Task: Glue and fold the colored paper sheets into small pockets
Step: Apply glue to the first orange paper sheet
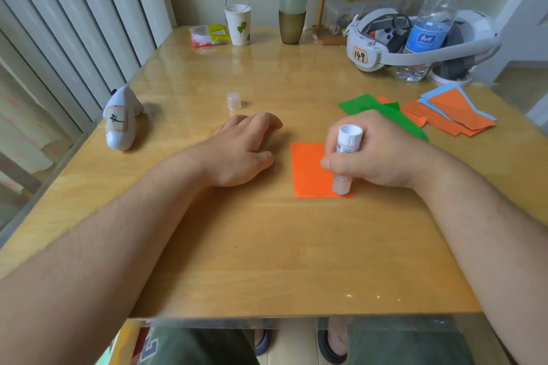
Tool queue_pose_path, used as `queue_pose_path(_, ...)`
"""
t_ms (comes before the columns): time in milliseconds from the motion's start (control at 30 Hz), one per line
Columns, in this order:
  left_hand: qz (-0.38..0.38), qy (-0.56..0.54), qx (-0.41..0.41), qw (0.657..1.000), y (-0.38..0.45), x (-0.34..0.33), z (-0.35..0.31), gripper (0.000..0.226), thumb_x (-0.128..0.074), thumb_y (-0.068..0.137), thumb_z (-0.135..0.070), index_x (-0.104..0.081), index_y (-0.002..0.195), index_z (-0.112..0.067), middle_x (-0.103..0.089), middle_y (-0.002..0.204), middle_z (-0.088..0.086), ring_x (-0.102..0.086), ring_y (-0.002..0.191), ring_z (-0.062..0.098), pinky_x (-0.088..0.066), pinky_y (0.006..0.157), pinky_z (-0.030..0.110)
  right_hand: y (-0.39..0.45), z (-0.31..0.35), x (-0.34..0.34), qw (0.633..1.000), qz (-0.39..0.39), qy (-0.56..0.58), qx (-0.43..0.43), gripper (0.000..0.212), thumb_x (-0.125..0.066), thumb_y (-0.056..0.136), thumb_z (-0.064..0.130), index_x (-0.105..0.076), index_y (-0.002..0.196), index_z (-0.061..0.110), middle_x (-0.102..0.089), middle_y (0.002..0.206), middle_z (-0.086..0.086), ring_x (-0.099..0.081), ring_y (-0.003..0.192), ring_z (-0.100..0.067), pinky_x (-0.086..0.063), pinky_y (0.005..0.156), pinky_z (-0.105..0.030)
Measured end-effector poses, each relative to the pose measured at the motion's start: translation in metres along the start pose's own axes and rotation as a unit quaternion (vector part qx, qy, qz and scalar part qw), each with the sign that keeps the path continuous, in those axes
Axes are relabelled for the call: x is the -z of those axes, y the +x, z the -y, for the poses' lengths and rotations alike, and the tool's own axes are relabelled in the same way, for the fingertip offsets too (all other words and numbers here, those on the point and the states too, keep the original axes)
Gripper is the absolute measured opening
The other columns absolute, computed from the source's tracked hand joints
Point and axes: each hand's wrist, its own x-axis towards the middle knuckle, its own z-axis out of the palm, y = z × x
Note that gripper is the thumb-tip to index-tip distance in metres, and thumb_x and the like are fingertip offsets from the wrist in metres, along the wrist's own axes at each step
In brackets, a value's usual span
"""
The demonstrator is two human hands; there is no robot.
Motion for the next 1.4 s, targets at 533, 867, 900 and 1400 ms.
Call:
queue_pose_path(533, 0.001, 0.001, -0.004, 1.000, 0.002, -0.002, 0.002, 0.051, -0.054, 0.099, -0.031, -0.033, 0.145, -0.034, -0.038, 0.133, -0.015, -0.025, 0.140, 0.015, -0.023, 0.121, 0.041, 0.005, -0.012, 0.002, 1.000, -0.009, 0.002, -0.013, 0.022, -0.077, 0.083, 0.018, -0.062, 0.068, 0.010, -0.070, 0.060, -0.008, -0.060, 0.063, -0.013, -0.048, 0.064, -0.028)
queue_pose_path(867, 0.000, 0.001, -0.005, 1.000, 0.000, 0.001, -0.001, 0.051, -0.055, 0.099, -0.029, -0.033, 0.145, -0.033, -0.038, 0.133, -0.013, -0.026, 0.139, 0.016, -0.024, 0.121, 0.041, 0.031, -0.036, 0.001, 0.972, -0.233, 0.029, -0.024, 0.027, -0.076, 0.088, 0.028, -0.061, 0.071, 0.013, -0.069, 0.062, 0.005, -0.061, 0.065, -0.018, -0.050, 0.070, -0.039)
queue_pose_path(900, -0.003, -0.002, -0.004, 1.000, 0.001, 0.001, 0.000, 0.051, -0.055, 0.098, -0.029, -0.034, 0.144, -0.033, -0.038, 0.130, -0.013, -0.028, 0.137, 0.016, -0.025, 0.120, 0.041, 0.034, -0.036, 0.001, 0.966, -0.254, 0.039, -0.025, 0.027, -0.075, 0.087, 0.028, -0.060, 0.070, 0.013, -0.066, 0.060, 0.007, -0.057, 0.063, -0.014, -0.048, 0.068, -0.037)
queue_pose_path(1400, -0.054, 0.007, -0.006, 0.999, 0.007, -0.003, 0.003, 0.049, -0.058, 0.090, -0.031, -0.040, 0.136, -0.033, -0.045, 0.114, -0.014, -0.035, 0.123, 0.018, -0.031, 0.113, 0.042, 0.061, -0.006, -0.019, 0.969, -0.210, -0.118, -0.057, 0.029, -0.069, 0.085, 0.037, -0.063, 0.082, 0.008, -0.071, 0.066, 0.002, -0.059, 0.064, -0.015, -0.049, 0.062, -0.033)
